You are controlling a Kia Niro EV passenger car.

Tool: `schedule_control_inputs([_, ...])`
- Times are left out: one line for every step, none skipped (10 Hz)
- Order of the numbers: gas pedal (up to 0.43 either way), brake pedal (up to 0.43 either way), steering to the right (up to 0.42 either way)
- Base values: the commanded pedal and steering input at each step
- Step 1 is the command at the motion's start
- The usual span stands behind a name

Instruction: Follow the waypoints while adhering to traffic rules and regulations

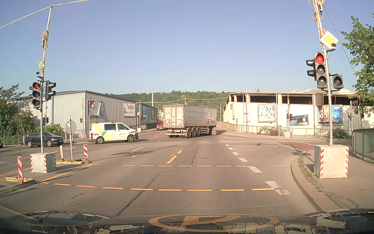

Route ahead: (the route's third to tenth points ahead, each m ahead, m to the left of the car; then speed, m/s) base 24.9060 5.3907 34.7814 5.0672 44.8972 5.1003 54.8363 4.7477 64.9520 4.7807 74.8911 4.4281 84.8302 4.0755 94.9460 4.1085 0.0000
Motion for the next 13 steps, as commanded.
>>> schedule_control_inputs([0.000, 0.335, -0.003])
schedule_control_inputs([0.000, 0.329, -0.003])
schedule_control_inputs([0.000, 0.335, -0.003])
schedule_control_inputs([0.000, 0.329, -0.003])
schedule_control_inputs([0.000, 0.335, -0.003])
schedule_control_inputs([0.000, 0.329, -0.003])
schedule_control_inputs([0.000, 0.335, -0.003])
schedule_control_inputs([0.000, 0.335, -0.003])
schedule_control_inputs([0.000, 0.329, -0.003])
schedule_control_inputs([0.000, 0.329, -0.003])
schedule_control_inputs([0.000, 0.335, -0.003])
schedule_control_inputs([0.000, 0.335, -0.003])
schedule_control_inputs([0.000, 0.335, -0.003])
